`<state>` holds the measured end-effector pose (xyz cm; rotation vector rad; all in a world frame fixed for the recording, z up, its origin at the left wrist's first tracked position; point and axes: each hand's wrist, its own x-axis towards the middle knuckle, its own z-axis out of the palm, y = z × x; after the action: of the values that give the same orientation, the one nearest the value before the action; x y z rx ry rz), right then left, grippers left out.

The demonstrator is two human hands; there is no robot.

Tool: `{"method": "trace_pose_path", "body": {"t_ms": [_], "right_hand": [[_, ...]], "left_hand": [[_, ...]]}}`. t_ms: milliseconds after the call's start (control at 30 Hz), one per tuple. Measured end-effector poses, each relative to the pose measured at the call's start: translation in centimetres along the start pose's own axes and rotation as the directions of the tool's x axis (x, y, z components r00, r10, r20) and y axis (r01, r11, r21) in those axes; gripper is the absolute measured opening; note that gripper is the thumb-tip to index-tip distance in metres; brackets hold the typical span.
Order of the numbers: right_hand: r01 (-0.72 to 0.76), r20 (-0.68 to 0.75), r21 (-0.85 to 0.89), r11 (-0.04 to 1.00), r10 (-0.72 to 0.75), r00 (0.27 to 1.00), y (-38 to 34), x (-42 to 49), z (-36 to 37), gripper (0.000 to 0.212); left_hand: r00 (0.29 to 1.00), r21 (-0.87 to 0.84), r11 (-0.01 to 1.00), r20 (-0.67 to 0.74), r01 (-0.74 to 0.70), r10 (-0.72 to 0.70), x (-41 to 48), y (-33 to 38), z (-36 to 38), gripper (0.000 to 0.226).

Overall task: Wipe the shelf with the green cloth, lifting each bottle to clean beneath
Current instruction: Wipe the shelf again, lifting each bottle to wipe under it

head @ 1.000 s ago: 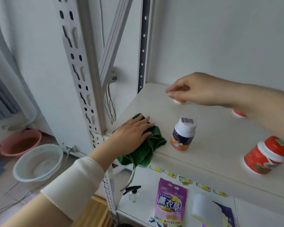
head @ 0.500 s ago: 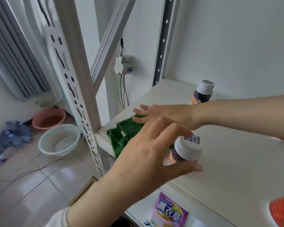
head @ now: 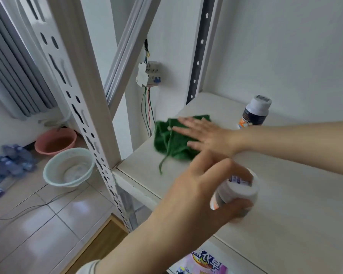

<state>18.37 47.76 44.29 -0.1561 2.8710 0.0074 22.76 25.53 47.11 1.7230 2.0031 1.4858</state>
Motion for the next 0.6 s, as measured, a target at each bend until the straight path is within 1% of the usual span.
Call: {"method": "trace_pose_path", "body": {"t_ms": [33, 67, 100, 133, 167, 200, 267, 333, 433, 467, 533, 567, 600], "right_hand": [[-0.092, -0.038, 0.02, 0.996, 0.092, 0.995, 0.8, 0.6, -0.1, 0.053], [-0.214, -0.038, 0.041, 0.976, 0.215, 0.976, 1.6, 1.2, -0.4, 0.053], [-0.333, -0.044, 0.062, 0.941, 0.336, 0.941, 2.7, 1.8, -0.7, 0.053], [-0.43, -0.019, 0.09, 0.898, 0.433, 0.901, 3.4, 2.2, -1.3, 0.054], [-0.491, -0.007, 0.111, 0.864, 0.495, 0.869, 3.8, 2.8, -1.5, 0.054], [-0.522, -0.003, 0.12, 0.845, 0.526, 0.85, 3.7, 3.2, -1.7, 0.055], [-0.519, -0.018, 0.174, 0.837, 0.53, 0.848, 2.1, 3.4, -1.7, 0.056], [-0.433, -0.018, 0.242, 0.869, 0.45, 0.893, -0.6, 2.3, -1.3, 0.057], [-0.186, -0.045, 0.234, 0.954, 0.201, 0.979, -5.9, -1.7, 0.2, 0.057], [-0.087, -0.065, 0.223, 0.971, 0.103, 0.993, -7.5, -3.2, 0.8, 0.058], [0.077, -0.07, 0.216, 0.973, -0.063, 0.996, -9.6, -5.5, 1.4, 0.06], [0.121, -0.065, 0.211, 0.97, -0.109, 0.992, -9.8, -6.1, 1.4, 0.06], [0.134, -0.068, 0.206, 0.969, -0.122, 0.99, -9.6, -6.3, 1.2, 0.059]], "left_hand": [[1.0, -0.031, 0.999, -0.004, 0.011, -0.011, 0.1, -0.2, -0.6, 0.028], [0.999, -0.064, 0.997, -0.008, 0.032, -0.033, 0.2, -0.4, -1.4, 0.028], [0.998, -0.081, 0.995, -0.021, 0.054, -0.056, 0.3, -0.7, -2.2, 0.028], [0.996, -0.095, 0.993, -0.045, 0.073, -0.077, 0.5, -1.0, -3.1, 0.028], [0.992, -0.104, 0.991, -0.078, 0.086, -0.094, 0.6, -1.3, -4.1, 0.027], [0.988, -0.109, 0.989, -0.108, 0.098, -0.109, 0.6, -1.5, -5.0, 0.027], [0.978, -0.088, 0.99, -0.169, 0.108, -0.122, 0.7, -1.8, -6.8, 0.026], [0.963, -0.076, 0.99, -0.235, 0.118, -0.133, 0.7, -2.1, -8.6, 0.027], [0.934, -0.085, 0.987, -0.32, 0.137, -0.158, 0.8, -2.1, -11.0, 0.031], [0.928, -0.091, 0.986, -0.334, 0.139, -0.162, 0.8, -2.0, -11.5, 0.031], [0.923, -0.087, 0.987, -0.351, 0.138, -0.16, 0.8, -1.6, -12.1, 0.03], [0.92, -0.075, 0.988, -0.361, 0.134, -0.152, 0.8, -1.4, -12.2, 0.029], [0.918, -0.055, 0.991, -0.371, 0.125, -0.137, 0.9, -1.2, -12.3, 0.029]]}}
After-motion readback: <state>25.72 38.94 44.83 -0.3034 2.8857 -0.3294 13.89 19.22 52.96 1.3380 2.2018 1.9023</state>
